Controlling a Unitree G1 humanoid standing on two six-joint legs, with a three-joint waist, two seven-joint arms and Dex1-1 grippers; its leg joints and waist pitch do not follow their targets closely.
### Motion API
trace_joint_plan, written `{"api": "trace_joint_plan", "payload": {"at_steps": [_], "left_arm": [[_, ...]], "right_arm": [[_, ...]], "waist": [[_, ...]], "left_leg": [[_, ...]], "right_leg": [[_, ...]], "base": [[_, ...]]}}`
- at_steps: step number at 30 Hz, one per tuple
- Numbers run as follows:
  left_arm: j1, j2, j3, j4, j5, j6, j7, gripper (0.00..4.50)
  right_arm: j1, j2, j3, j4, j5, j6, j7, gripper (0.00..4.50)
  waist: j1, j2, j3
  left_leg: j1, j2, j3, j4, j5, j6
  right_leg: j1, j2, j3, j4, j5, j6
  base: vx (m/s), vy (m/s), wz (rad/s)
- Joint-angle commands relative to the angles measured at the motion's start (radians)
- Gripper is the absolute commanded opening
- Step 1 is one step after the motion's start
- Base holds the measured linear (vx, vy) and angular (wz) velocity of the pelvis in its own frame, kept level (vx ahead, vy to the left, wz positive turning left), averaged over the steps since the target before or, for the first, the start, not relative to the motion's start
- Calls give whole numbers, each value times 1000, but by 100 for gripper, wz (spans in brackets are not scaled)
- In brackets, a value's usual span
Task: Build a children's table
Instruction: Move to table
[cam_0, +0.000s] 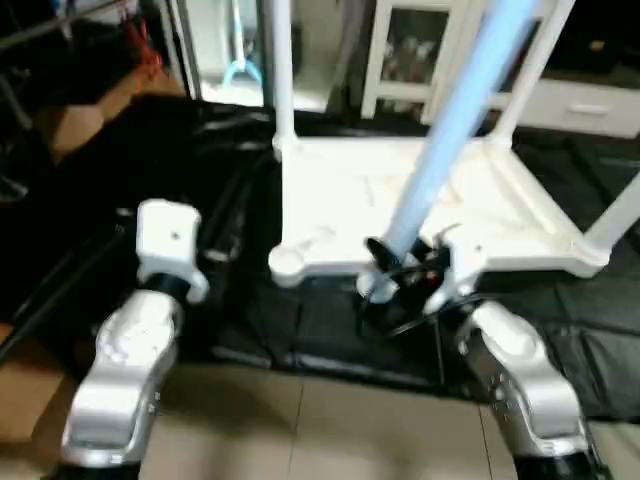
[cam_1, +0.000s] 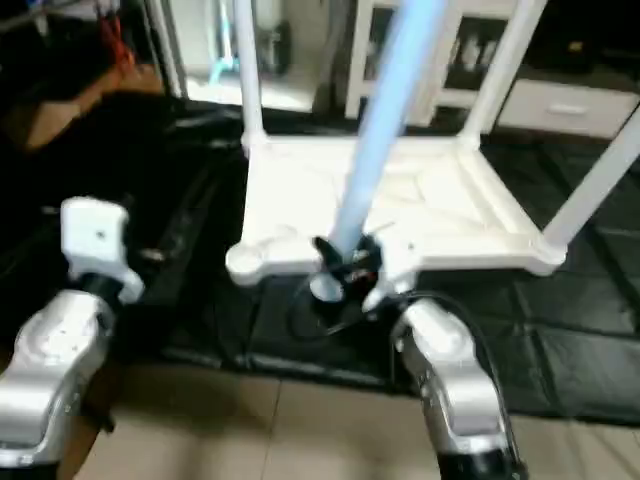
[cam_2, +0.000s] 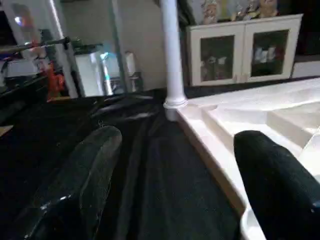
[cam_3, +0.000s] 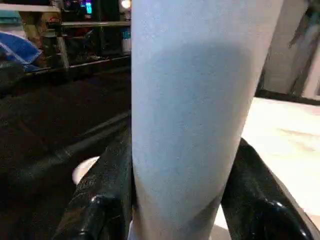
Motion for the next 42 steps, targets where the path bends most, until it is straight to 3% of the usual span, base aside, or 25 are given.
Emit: {"api": "trace_joint_plan", "payload": {"at_steps": [1, 2, 3, 6, 7, 8, 10, 12, 14, 16, 19, 21, 22, 23, 26, 27, 28, 29, 30, 31, 35, 37, 38, 40, 42], "left_arm": [[-11, -8, -26, 7, 4, 0, -16, 396], [-12, -7, -27, 9, 4, 0, -17, 396], [-12, -7, -28, 10, 3, 1, -20, 396], [-12, -7, -30, 11, 2, 3, -25, 396], [-12, -7, -30, 11, 2, 3, -25, 396], [-12, -7, -30, 11, 3, 3, -27, 396], [-13, -9, -29, 13, 6, 4, -32, 396], [-14, -12, -29, 14, 8, 4, -35, 396], [-16, -13, -31, 17, 8, 3, -36, 396], [-17, -15, -34, 17, 7, 2, -39, 396], [-19, -16, -35, 18, 5, 2, -40, 396], [-20, -19, -34, 20, 6, 1, -42, 396], [-20, -20, -33, 20, 6, 1, -43, 396], [-20, -21, -33, 20, 7, 1, -43, 396], [-20, -25, -32, 22, 8, -1, -45, 396], [-20, -26, -32, 23, 8, -1, -44, 396], [-20, -26, -33, 23, 8, -1, -44, 396], [-20, -28, -36, 24, 7, -2, -42, 396], [-19, -28, -37, 25, 6, -3, -42, 396], [-18, -29, -39, 25, 3, -1, -44, 396], [-3, -29, -63, 27, -20, 5, -96, 396], [4, -14, -81, 34, -23, -5, -134, 396], [2, 9, -98, 57, -25, 4, -177, 396], [-13, 50, -122, 107, 6, 9, -213, 396], [-38, 77, -125, 159, 30, -7, -225, 396]], "right_arm": [[-11, -16, -31, 6, -12, -18, -16, 186], [-11, -16, -34, 9, -14, -20, -18, 186], [-12, -17, -36, 10, -20, -23, -23, 186], [-14, -21, -44, 19, -37, -32, -43, 186], [-14, -22, -45, 20, -37, -33, -45, 186], [-14, -22, -47, 22, -39, -34, -50, 186], [-15, -23, -50, 25, -42, -39, -57, 186], [-15, -24, -49, 26, -43, -42, -59, 186], [-17, -21, -52, 29, -47, -43, -58, 186], [-18, -20, -53, 29, -49, -46, -59, 186], [-19, -14, -57, 22, -37, -45, -59, 186], [-23, -9, -69, 25, -24, -5, -82, 186], [-23, -8, -72, 26, -21, 2, -87, 186], [-26, -3, -81, 28, -11, -2, -91, 186], [-32, 3, -101, 23, 7, 3, -100, 186], [-33, 2, -105, 20, 7, 5, -99, 186], [-32, 1, -106, 19, 5, 4, -98, 186], [-29, 0, -107, 13, -1, 5, -101, 186], [-27, 0, -108, 10, -3, 6, -103, 186], [-24, 0, -108, 4, -4, 5, -104, 186], [-16, -6, -103, -13, -6, 17, -106, 186], [-15, -16, -102, -19, -12, 25, -108, 186], [-15, -27, -101, -20, -19, 27, -105, 186], [-13, -41, -103, -24, -23, 28, -99, 186], [-11, -54, -105, -31, -31, 30, -96, 186]], "waist": [[-4, -5, -44], [12, -19, -41], [36, -31, -54], [43, 2, -51], [30, 32, -55], [-11, 67, -50], [-32, 64, -58], [-35, 53, -55], [-32, 18, -53], [31, -40, -64], [47, -6, -58], [32, 36, -51], [-8, 61, -47], [-11, 58, -61], [5, 45, -43], [10, 8, -41], [16, -14, -48], [59, -61, -58], [87, -22, -76], [75, -38, -82], [60, 10, -71], [19, 79, -67], [16, 67, -79], [30, 43, -91], [57, 10, -84]], "left_leg": [[28, 83, -31, -116, -227, 262], [3, 44, 2, -77, -251, 225], [-64, 28, 4, 38, -128, 155], [-126, 63, -19, 27, 49, 72], [-69, 79, 0, -64, 75, 60], [12, 139, -69, -120, -93, 95], [97, 198, -131, -137, -202, 198], [100, 190, -126, -126, -35, 356], [67, 140, -71, -124, -37, 368], [-63, 12, 16, 56, -112, 187], [-128, 56, -18, 56, 54, 65], [-62, 79, 6, -66, 78, 60], [2, 143, -59, -122, -114, 96], [118, 242, -57, -145, -348, -44], [102, 259, 5, -183, -291, -93], [112, 210, 91, -169, -323, -91], [105, 153, 124, -131, -367, -83], [-41, 29, 107, 30, -296, 13], [-57, 54, 61, 63, -164, 45], [-137, 46, 21, 108, -11, 73], [-134, 58, 14, -39, 324, 103], [-35, 199, -91, -108, 228, 250], [-4, 220, -104, -90, 296, 300], [-2, 193, -96, -43, 838, 352], [-75, 94, -15, -37, 624, 248]], "right_leg": [[20, -68, 49, -114, 17, -27], [48, -91, 88, -160, -137, -90], [141, -182, 169, -223, -470, -187], [147, -123, 123, -192, -321, -283], [110, -41, 37, -173, -273, -233], [34, 28, -13, -88, -223, -161], [-31, 1, -9, -3, -79, -62], [-68, -18, -7, 25, -17, 40], [-44, -39, 11, -36, 54, 29], [125, -174, 175, -216, -384, -158], [144, -144, 135, -191, -290, -283], [102, -42, 28, -181, -286, -224], [41, 21, -10, -101, -235, -160], [-28, -6, 1, -31, -147, -83], [-52, -35, -27, 14, 26, 7], [-52, -52, -14, -37, 50, -60], [-31, -50, 20, -88, -19, -104], [128, -138, 151, -176, -281, -195], [162, -221, 198, -195, -299, -242], [190, -192, 184, -166, -221, -242], [109, -47, 25, -143, 64, -218], [20, 10, -12, -16, 18, -59], [-4, -9, 8, -16, 36, -48], [-28, -67, 63, -43, 296, 11], [23, -91, 76, -86, 451, -23]], "base": [[57, -25, 7], [57, -25, 7], [78, -25, 6], [93, 15, 3], [95, 69, 2], [95, 69, 2], [149, 72, 9], [129, 45, 6], [88, -10, 0], [30, -23, 3], [111, -34, -1], [96, 36, 1], [139, 81, 1], [139, 81, 1], [135, 48, -41], [116, 11, -62], [151, -44, -58], [151, -44, -58], [195, -41, -40], [193, -15, -21], [151, -6, -9], [147, 87, -9], [150, 98, -7], [56, 32, 1], [0, 0, 0]]}}
